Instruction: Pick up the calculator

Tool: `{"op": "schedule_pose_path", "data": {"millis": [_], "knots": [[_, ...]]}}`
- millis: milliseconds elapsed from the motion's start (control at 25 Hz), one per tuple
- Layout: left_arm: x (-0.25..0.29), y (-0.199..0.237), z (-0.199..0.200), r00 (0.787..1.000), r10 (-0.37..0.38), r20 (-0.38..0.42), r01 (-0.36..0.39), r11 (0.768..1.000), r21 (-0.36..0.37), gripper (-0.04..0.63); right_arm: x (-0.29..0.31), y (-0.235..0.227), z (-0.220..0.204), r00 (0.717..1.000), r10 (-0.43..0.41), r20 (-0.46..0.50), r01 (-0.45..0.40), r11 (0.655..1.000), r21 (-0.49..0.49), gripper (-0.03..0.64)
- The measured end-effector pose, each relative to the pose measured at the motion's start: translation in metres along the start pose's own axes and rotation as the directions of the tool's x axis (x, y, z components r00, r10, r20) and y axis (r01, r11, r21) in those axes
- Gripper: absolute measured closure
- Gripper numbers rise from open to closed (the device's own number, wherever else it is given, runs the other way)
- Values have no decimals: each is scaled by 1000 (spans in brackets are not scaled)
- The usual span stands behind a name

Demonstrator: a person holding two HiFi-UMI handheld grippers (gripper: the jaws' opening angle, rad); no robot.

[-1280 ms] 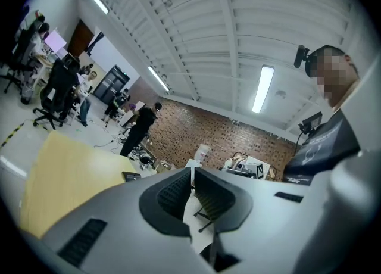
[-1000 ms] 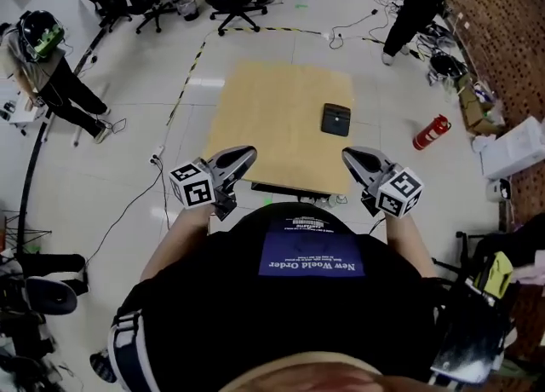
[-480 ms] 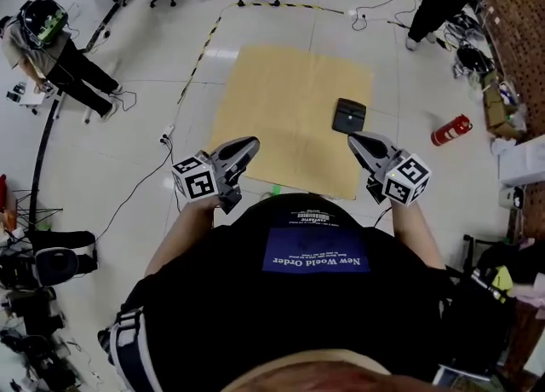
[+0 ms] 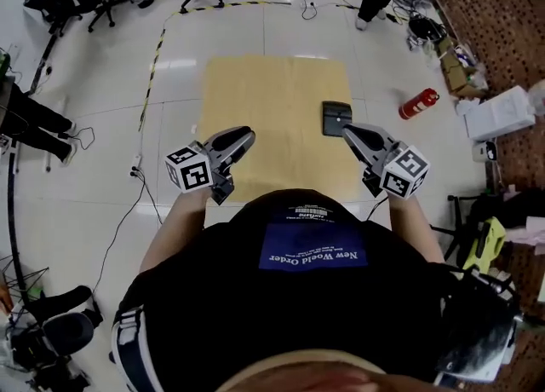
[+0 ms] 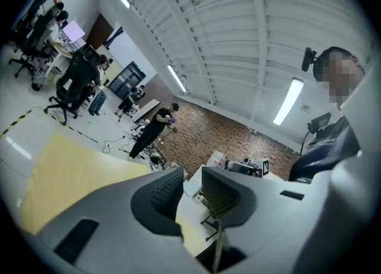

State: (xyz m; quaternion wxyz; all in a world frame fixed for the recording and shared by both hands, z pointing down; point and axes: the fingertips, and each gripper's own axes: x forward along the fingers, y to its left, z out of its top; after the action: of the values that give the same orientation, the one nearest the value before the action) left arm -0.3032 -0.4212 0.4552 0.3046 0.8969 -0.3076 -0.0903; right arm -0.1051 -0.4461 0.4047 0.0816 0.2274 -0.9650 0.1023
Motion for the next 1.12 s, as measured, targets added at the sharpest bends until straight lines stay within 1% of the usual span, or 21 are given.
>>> {"op": "schedule_pose_path", "data": {"millis": [80,200,320,400,520,600,640,720,800,880,920,960,1040,1120], "knots": [[6,12,0,999,-11,-35,11,1000,-4,491,5,-1,1,1000,-13,0,13,1000,3,632],[26,18,-1,998,-11,-61,10,1000,-8,465,0,-14,0,1000,-19,0,19,1000,10,632],[58,17,-8,996,12,-85,-12,1000,-3,435,-17,-39,-5,1000,-20,2,20,1000,12,632],[82,17,-15,994,35,-99,-38,999,-22,404,-33,-58,-9,1000,-21,8,21,1000,20,632],[121,19,-33,990,67,-127,-76,995,-67,333,-59,-86,-17,999,-26,20,26,999,31,632],[147,25,-48,981,103,-162,-117,990,-78,243,-74,-105,-23,999,-33,28,32,999,43,632],[160,30,-57,974,127,-187,-143,987,-74,208,-82,-114,-26,999,-37,32,35,998,51,632],[185,40,-73,954,173,-244,-191,980,-54,147,-94,-130,-32,998,-44,42,41,997,67,632],[208,49,-86,934,203,-294,-225,974,-40,99,-106,-141,-38,997,-52,51,48,996,80,632],[230,57,-99,912,239,-333,-263,965,-26,61,-119,-150,-46,996,-60,60,54,994,100,632],[242,63,-105,897,268,-351,-291,957,-15,47,-126,-155,-50,996,-63,64,55,992,113,632],[254,70,-112,879,301,-370,-325,946,-1,35,-134,-161,-55,996,-65,68,56,990,127,632],[279,84,-128,834,363,-417,-390,921,21,24,-148,-172,-64,995,-70,74,58,987,151,632],[301,94,-147,787,395,-473,-438,899,20,20,-161,-180,-73,994,-76,77,62,983,173,632]]}}
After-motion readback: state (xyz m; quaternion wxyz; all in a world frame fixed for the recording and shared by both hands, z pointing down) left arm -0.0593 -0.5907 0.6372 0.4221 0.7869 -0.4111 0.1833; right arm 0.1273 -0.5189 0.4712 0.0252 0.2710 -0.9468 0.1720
